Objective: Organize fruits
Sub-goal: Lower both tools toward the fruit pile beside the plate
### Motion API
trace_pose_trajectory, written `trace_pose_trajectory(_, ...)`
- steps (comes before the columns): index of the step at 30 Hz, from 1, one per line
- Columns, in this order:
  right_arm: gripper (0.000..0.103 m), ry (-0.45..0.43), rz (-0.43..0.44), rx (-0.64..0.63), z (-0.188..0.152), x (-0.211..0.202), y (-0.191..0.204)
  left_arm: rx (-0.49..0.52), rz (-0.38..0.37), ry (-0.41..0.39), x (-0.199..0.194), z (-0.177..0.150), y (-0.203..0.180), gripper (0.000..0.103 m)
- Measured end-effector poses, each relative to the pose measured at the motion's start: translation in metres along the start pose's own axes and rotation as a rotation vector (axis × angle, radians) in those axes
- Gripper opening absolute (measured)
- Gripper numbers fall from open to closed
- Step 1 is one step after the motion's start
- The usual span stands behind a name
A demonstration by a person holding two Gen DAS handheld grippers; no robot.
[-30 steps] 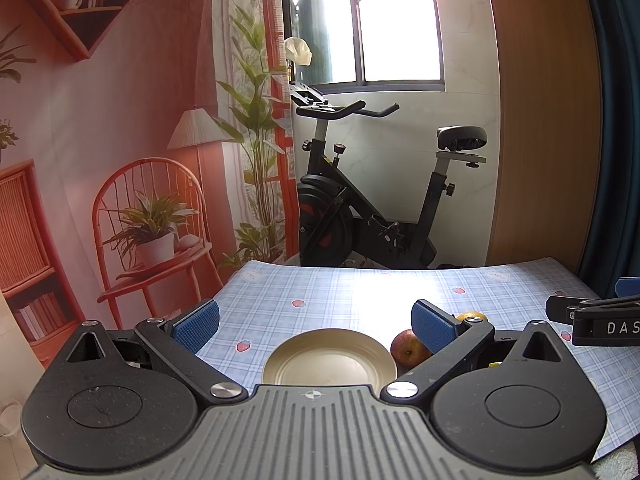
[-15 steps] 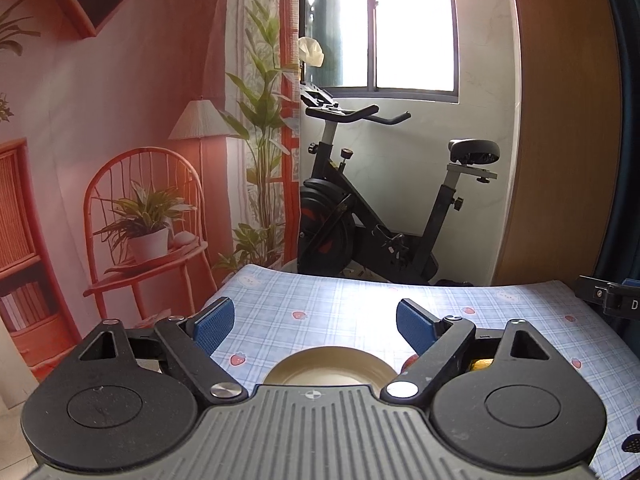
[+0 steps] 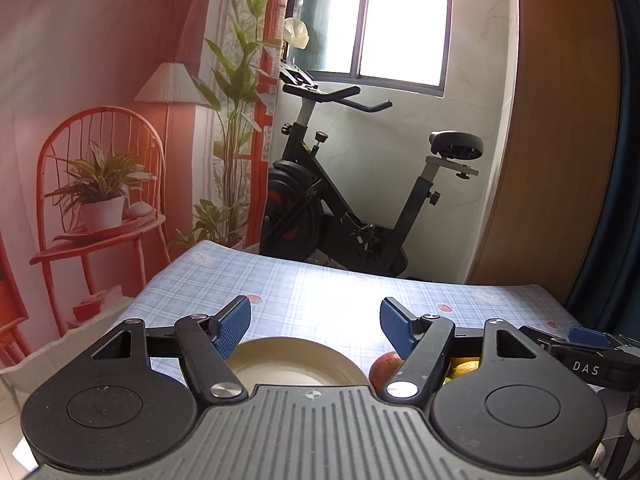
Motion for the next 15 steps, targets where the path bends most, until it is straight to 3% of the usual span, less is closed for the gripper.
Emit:
trace_pose_trajectory(4,0.103,0.048,0.022,-0.011,-0.024,0.005,0.003,0.028,-0.009,0.069,0.018,-0.025,-0.009,0.074)
trace_pose_trajectory(9,0.103,0.095,-0.028,-0.026,-0.046,0.015,-0.002,0.024,-0.022,0.145,0.031,-0.053,-0.007,0.074)
trace_pose_trajectory(15,0.100,0.159,0.011,0.036,-0.062,0.018,-0.013,0.019,-0.017,0.163,0.039,-0.059,0.001,0.070)
Point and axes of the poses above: each gripper's, at about its wrist camera, not at the fingertips, and x roughly the way its jaws point, y to its left, z to its top, the point moved 7 cm from there along x, roughly the way its jaws point, and after that the axes turned 5 degrees about x, right-handed, at the moved point
